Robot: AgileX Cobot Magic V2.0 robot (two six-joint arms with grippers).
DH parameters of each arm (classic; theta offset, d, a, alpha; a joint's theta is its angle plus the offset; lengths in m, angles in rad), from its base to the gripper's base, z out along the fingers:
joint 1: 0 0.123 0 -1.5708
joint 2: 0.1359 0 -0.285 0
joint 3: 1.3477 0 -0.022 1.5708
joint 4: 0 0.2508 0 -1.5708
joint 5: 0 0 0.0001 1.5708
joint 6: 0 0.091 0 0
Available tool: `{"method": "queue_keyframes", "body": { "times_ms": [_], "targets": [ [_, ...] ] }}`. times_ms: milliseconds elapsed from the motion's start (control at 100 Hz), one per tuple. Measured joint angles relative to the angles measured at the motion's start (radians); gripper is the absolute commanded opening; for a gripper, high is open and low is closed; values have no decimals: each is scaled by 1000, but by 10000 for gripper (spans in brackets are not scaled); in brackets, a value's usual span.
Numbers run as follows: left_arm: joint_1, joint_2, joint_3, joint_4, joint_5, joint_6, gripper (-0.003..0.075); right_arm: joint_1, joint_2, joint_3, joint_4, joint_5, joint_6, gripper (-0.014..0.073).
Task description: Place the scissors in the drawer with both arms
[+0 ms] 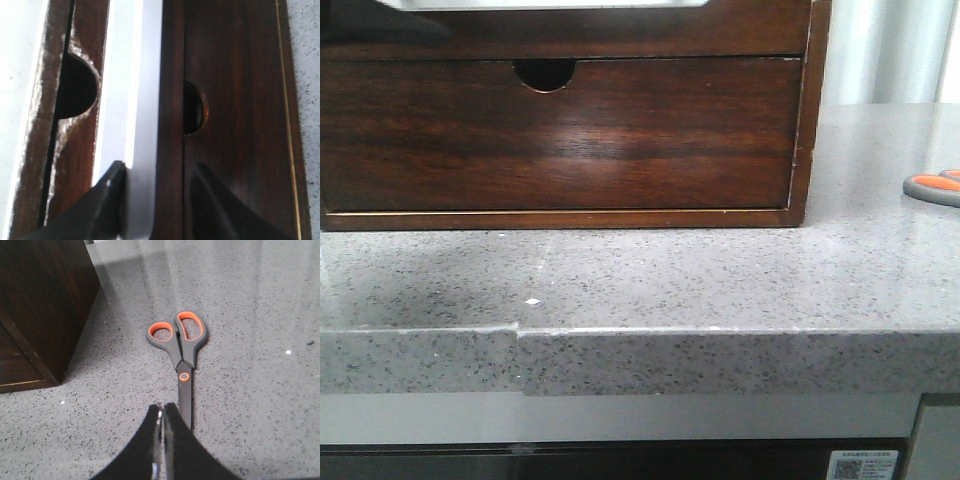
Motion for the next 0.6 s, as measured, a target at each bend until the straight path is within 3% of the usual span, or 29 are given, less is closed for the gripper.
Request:
{"method": "queue_keyframes", "body": {
  "times_ms": [200,600],
  "targets": [
    [-1,0,-12,2,7,1,-22,0,0,0,0,0,0,-61],
    [-1,0,-12,2,-19,2,-22,5,0,0,0,7,0,-61]
  ]
}}
